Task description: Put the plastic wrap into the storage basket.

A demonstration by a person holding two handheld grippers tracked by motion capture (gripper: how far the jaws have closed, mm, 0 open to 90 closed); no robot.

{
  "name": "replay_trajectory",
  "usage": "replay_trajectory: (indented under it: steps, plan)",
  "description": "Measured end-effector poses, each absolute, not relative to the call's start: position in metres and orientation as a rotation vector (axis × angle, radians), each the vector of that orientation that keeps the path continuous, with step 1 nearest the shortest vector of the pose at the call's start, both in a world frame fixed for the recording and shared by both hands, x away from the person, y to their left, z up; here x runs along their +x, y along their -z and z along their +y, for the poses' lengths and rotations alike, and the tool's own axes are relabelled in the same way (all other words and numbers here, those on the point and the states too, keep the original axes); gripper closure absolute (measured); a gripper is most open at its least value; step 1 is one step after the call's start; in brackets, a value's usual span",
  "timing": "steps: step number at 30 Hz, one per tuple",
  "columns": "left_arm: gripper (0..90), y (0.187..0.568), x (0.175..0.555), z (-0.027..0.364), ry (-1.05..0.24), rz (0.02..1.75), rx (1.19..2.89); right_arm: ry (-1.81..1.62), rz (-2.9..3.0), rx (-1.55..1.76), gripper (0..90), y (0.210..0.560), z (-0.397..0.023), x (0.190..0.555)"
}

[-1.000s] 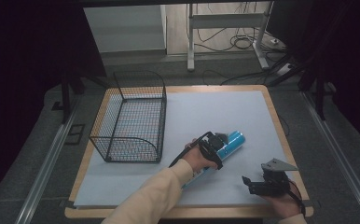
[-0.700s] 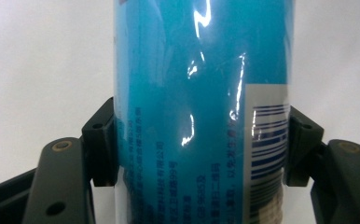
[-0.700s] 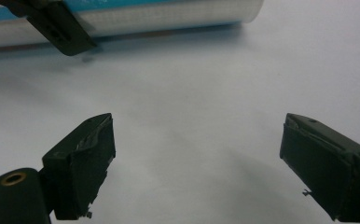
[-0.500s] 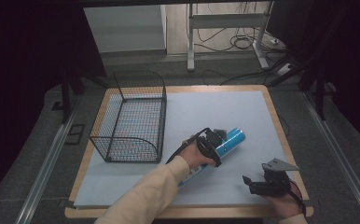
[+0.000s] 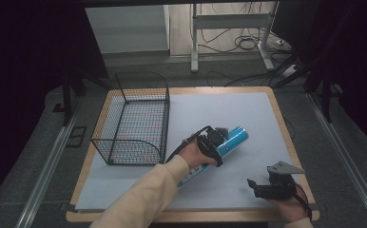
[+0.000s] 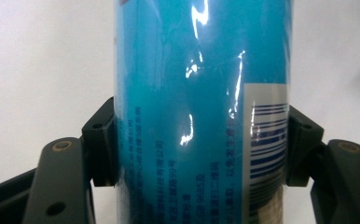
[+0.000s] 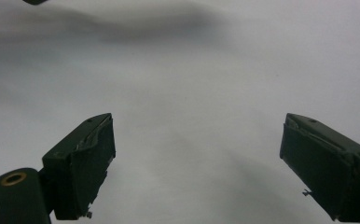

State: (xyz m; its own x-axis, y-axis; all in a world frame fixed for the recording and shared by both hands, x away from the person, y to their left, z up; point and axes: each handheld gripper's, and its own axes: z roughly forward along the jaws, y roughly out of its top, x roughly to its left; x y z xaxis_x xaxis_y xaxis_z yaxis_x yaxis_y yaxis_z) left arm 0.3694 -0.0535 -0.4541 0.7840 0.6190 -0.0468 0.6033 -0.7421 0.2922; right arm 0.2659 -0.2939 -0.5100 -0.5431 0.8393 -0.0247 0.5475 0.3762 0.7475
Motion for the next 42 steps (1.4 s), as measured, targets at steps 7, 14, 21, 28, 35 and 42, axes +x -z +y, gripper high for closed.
replay_trajectory:
  steps: [7, 14, 21, 28, 35, 42]
  plan:
    - [31.4, 0.445, 0.371, -0.05, -0.093, 0.945, 2.676, -0.988, 2.24, 1.203, 10.8, 0.51, -0.294, 0.266]
    - [31.3, 0.439, 0.372, -0.047, -0.1, 0.947, 2.67, -0.987, 2.24, 1.204, 10.8, 0.51, -0.294, 0.266]
    - [31.3, 0.431, 0.375, -0.044, -0.113, 0.955, 2.656, -0.987, 2.24, 1.203, 10.8, 0.51, -0.294, 0.266]
    - [31.3, 0.425, 0.378, -0.041, -0.126, 0.963, 2.65, -0.987, 2.241, 1.201, 10.8, 0.51, -0.294, 0.266]
    - [31.3, 0.414, 0.38, -0.038, -0.156, 0.963, 2.648, -0.985, 2.243, 1.204, 10.8, 0.51, -0.293, 0.266]
    - [31.4, 0.403, 0.381, -0.039, -0.17, 0.958, 2.644, -0.982, 2.241, 1.208, 10.7, 0.51, -0.293, 0.266]
